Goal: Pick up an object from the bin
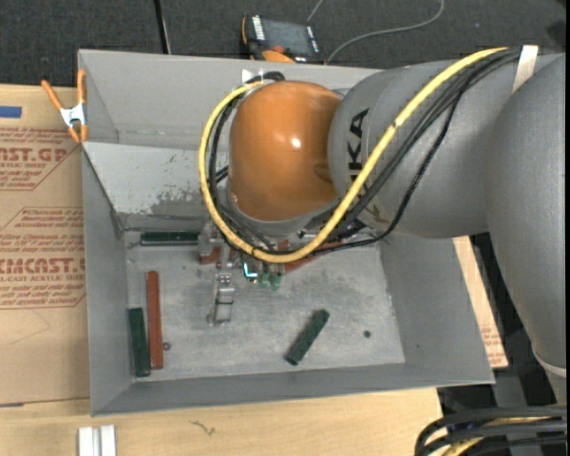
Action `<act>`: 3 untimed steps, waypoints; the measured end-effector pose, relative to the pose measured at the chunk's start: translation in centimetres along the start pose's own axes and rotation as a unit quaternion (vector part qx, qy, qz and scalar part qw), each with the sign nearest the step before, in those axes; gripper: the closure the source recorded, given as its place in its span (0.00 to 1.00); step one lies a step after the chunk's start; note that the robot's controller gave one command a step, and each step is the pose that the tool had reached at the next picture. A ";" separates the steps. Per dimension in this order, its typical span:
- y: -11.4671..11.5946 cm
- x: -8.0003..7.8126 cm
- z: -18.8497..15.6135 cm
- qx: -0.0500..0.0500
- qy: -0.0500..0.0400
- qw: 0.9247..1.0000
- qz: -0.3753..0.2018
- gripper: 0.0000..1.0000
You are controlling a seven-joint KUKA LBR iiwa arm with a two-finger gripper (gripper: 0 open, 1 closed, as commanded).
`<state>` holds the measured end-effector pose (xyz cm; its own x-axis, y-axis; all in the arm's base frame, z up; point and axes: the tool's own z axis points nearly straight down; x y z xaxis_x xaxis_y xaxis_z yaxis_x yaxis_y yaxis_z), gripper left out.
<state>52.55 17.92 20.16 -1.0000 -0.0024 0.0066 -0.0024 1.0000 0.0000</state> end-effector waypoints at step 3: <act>6.8 3.6 10.0 0.001 -0.003 0.821 -0.571 0.00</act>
Offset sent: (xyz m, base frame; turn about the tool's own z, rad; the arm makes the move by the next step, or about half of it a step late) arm 0.0101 0.0540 -0.1316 -0.5149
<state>48.89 24.70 10.21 -0.3458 -0.9383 -0.0012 -0.9383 0.3458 0.0016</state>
